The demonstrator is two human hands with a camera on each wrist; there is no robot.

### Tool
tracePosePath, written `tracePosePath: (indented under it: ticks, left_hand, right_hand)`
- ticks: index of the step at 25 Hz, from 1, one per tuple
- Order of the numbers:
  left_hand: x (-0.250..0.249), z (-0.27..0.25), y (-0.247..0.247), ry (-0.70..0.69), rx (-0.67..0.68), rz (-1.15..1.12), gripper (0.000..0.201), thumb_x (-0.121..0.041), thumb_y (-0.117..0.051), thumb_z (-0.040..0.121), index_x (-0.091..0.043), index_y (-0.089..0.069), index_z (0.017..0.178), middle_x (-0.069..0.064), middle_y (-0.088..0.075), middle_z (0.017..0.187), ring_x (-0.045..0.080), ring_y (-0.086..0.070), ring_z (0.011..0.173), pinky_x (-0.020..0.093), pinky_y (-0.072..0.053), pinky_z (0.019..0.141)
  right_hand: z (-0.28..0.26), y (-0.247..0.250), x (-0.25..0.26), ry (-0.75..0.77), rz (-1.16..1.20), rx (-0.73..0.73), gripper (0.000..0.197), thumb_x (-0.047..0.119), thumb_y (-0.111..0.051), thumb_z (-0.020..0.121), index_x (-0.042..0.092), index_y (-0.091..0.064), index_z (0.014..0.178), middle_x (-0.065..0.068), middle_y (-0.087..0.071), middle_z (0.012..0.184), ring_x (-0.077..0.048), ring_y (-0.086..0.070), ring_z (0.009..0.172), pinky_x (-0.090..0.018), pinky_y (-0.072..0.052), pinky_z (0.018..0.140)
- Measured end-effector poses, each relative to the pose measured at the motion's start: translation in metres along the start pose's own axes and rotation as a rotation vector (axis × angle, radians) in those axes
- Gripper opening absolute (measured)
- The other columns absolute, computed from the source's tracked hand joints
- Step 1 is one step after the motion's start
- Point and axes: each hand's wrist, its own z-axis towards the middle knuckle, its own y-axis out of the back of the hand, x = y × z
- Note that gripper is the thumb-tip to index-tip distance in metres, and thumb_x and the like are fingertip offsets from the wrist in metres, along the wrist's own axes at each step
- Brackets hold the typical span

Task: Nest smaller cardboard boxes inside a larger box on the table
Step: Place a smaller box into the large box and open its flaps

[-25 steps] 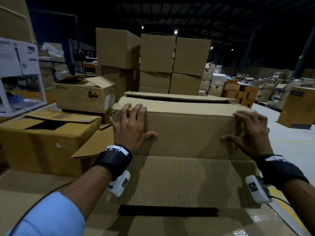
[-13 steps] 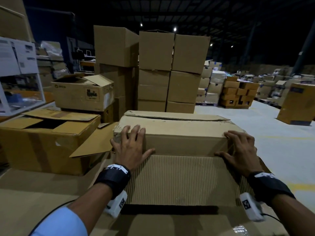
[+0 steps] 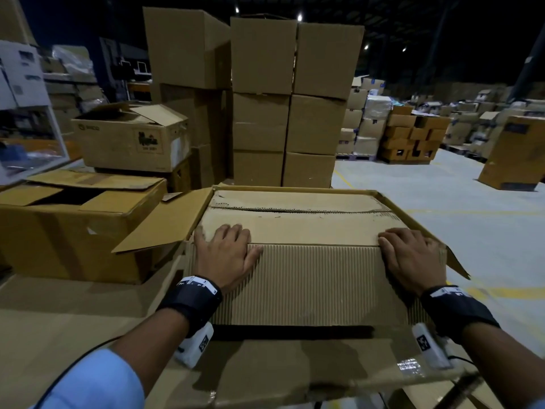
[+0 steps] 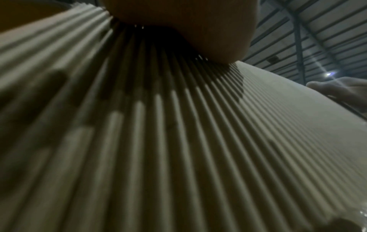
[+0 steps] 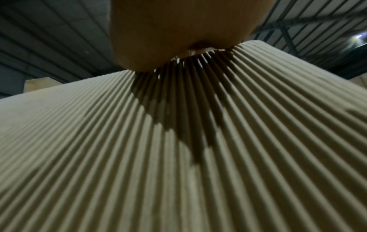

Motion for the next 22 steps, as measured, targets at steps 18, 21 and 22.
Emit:
tracePosePath:
  ticks: [18, 21, 22]
  left_hand:
    - [-0.016, 0.014, 0.039, -0.042, 0.296, 0.076, 0.092, -0.076, 0.006, 0.084, -0.025, -0.025, 0.153, 0.000, -0.019, 0.164, 0.023, -0.014, 0.151, 0.066, -0.015, 0.114]
    - [-0.031, 0.029, 0.059, -0.104, 0.251, 0.084, 0.074, -0.069, -0.011, 0.095, -0.026, -0.025, 0.153, -0.002, -0.015, 0.165, 0.022, -0.009, 0.152, 0.066, -0.014, 0.114]
    - [-0.035, 0.036, 0.068, -0.123, 0.227, 0.086, 0.072, -0.068, -0.013, 0.096, -0.027, -0.026, 0.153, -0.002, -0.015, 0.165, 0.021, -0.007, 0.152, 0.067, -0.014, 0.114]
  right_hand:
    - [0.019, 0.033, 0.029, 0.142, -0.020, 0.280, 0.081, 0.070, 0.002, 0.088, 0.033, -0.048, 0.141, 0.003, -0.045, 0.150, -0.021, -0.037, 0.138, -0.052, -0.031, 0.109]
    - [0.045, 0.051, 0.049, 0.261, -0.024, 0.295, 0.079, 0.069, 0.000, 0.088, 0.035, -0.044, 0.144, 0.004, -0.043, 0.151, -0.021, -0.034, 0.139, -0.053, -0.029, 0.110]
    - [0.055, 0.058, 0.055, 0.307, -0.025, 0.284, 0.078, 0.069, -0.001, 0.089, 0.034, -0.045, 0.144, 0.004, -0.044, 0.150, -0.021, -0.035, 0.139, -0.053, -0.029, 0.110]
